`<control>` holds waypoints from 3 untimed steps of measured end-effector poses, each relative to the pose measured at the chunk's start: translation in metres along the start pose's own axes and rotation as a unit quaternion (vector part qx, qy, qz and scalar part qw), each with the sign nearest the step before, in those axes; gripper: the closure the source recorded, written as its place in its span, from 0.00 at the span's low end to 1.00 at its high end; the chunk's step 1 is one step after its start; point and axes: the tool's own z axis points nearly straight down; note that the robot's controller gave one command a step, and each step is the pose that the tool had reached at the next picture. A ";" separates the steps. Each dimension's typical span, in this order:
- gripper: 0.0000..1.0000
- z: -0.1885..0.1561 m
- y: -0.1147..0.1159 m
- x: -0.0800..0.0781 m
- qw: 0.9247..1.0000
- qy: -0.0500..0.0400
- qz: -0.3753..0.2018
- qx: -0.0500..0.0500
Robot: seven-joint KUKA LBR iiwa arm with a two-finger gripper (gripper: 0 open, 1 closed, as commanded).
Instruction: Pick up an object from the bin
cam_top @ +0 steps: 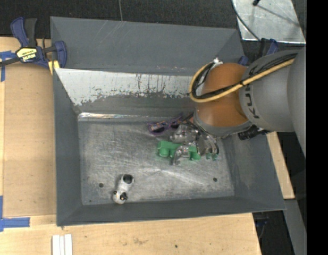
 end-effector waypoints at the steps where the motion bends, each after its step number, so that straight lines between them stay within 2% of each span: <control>1: 1.00 -0.004 0.000 0.000 1.000 0.002 0.000 0.000; 3: 1.00 -0.019 0.000 0.000 1.000 0.001 -0.001 0.000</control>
Offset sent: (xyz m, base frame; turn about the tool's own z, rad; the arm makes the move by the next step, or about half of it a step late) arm 0.0000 0.0001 0.0307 0.0000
